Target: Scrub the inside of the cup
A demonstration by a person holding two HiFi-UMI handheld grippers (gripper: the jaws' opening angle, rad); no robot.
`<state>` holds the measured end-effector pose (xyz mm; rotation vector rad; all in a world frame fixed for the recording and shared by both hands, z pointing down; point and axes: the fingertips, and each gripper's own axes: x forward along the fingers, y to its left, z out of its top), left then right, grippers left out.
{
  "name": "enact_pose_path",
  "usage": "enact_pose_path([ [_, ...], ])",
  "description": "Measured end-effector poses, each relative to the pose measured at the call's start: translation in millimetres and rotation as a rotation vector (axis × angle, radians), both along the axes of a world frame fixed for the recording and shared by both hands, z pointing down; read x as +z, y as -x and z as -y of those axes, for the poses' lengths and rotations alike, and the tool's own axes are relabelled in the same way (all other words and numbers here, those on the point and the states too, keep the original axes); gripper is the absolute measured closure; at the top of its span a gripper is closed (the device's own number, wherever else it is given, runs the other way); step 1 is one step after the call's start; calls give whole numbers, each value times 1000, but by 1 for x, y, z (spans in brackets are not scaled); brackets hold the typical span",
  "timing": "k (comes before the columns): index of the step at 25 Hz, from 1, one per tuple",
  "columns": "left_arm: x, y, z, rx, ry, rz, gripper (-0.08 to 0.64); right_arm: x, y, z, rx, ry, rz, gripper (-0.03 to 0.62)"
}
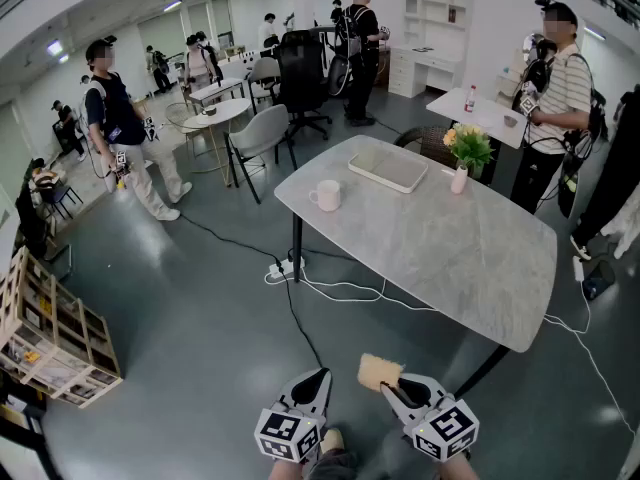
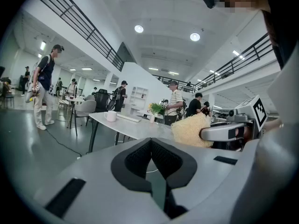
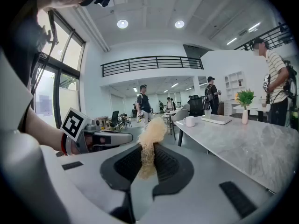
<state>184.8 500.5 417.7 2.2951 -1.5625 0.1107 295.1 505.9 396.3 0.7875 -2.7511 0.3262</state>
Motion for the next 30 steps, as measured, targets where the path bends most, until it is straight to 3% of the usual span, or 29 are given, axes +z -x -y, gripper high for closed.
enact_pose_path([
  [16,3,89,71,-9,-9,11,546,-5,96,70,-1,-38,-19,529],
  [30,13,108,89,-20,2,-26,546,3,111,92,13,-12,-29,529],
])
